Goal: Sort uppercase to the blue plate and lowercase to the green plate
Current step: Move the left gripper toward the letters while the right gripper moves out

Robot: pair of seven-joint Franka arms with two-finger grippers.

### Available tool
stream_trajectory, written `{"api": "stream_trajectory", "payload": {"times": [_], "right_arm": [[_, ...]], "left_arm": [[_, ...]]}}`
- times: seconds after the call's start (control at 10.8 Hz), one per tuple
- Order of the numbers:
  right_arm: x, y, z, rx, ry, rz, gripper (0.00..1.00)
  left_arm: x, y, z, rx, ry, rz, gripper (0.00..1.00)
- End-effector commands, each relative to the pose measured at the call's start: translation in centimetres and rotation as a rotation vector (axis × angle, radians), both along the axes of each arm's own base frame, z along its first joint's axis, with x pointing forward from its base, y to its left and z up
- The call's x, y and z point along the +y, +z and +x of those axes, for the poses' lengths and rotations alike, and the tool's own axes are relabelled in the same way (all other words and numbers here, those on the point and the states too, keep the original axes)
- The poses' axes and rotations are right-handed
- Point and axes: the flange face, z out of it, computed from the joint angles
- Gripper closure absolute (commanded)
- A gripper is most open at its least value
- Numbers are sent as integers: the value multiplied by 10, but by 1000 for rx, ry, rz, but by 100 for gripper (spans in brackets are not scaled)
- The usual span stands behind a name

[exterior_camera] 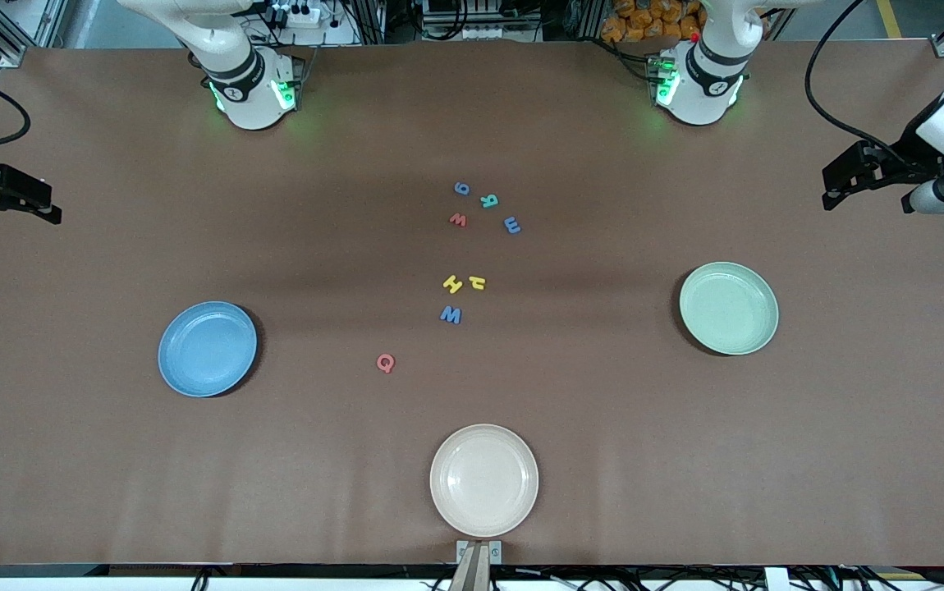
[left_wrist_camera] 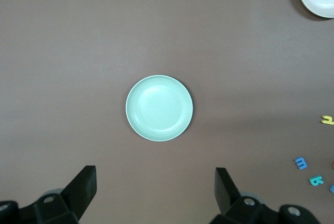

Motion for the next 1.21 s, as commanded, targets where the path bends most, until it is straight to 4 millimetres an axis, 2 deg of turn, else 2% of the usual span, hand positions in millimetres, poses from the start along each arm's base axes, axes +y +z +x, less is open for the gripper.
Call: {"api": "stream_trajectory", "payload": {"times": [0.0, 0.37, 0.65, 0.93, 1.02, 1.11], "right_arm": [[0, 2, -1, -4, 12, -6, 0], [0, 2, -1, -4, 12, -6, 0], [0, 2, -1, -4, 12, -6, 0], [-3, 7, -3, -5, 3, -6, 0], [3, 8, -3, -7, 11, -6, 0], [5, 10, -4, -11, 15, -16, 0]], "left_arm": [[1, 11, -6, -3, -10, -8, 0], [-1, 0, -4, 19, -28, 7, 0], [-23, -16, -7, 53, -69, 15, 0], [-43, -36, 0, 79, -93, 3, 0], [-75, -47, -1, 87, -136, 2, 0], [-99, -63, -1, 100, -142, 4, 0]]}}
